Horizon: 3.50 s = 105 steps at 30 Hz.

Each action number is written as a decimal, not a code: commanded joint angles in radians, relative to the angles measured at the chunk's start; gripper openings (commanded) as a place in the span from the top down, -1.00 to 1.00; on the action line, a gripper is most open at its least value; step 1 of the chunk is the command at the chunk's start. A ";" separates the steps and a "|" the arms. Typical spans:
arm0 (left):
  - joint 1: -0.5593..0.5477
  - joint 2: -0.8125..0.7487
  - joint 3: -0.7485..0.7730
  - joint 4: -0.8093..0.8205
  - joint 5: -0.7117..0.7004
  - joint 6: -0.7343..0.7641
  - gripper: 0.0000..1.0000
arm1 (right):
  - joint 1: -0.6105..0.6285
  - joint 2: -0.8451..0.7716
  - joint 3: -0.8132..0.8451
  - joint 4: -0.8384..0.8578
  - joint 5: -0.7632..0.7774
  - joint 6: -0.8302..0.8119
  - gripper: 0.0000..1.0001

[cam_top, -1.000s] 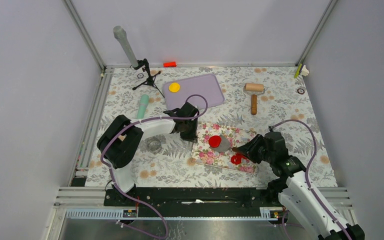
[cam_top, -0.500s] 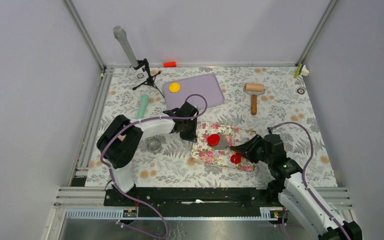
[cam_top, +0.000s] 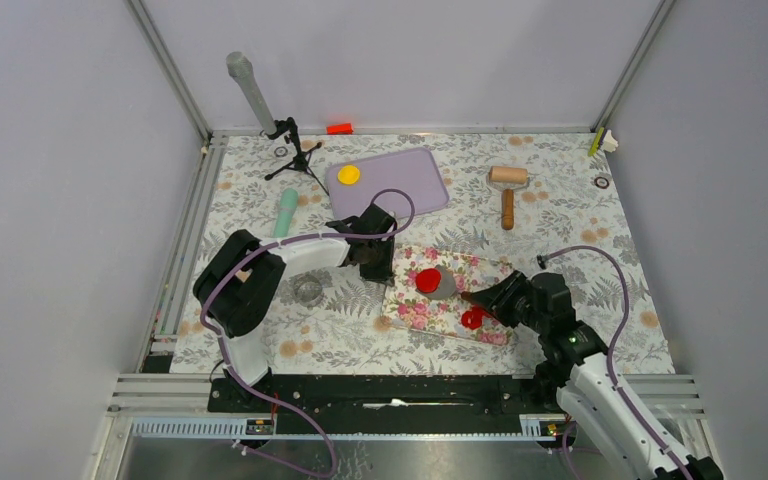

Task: Roll out the dumpling wrappers from the dough
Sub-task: Scoop the dumpling wrapper from the work surface, then place the dumpling wrapper on the plate.

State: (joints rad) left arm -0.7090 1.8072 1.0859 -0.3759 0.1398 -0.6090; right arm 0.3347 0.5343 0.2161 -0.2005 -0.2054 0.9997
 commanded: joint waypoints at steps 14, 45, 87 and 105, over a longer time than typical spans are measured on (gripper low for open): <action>-0.004 -0.124 0.052 -0.129 0.014 0.065 0.03 | 0.004 -0.084 0.032 0.011 -0.021 -0.039 1.00; 0.230 -0.480 0.223 -0.369 -0.029 0.083 -0.31 | 0.004 0.466 0.478 0.356 -0.030 -0.224 1.00; 0.304 -0.498 0.214 -0.394 -0.035 0.045 -0.26 | 0.225 1.547 1.517 0.272 0.342 -0.987 1.00; 0.306 -0.520 0.206 -0.391 -0.027 0.044 -0.26 | 0.265 1.521 1.439 0.465 0.439 -1.096 1.00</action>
State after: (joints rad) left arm -0.4103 1.3167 1.2766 -0.7784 0.1085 -0.5583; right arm 0.5957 2.1162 1.6821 0.1085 0.1673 -0.0895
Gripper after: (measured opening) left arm 0.633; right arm 0.355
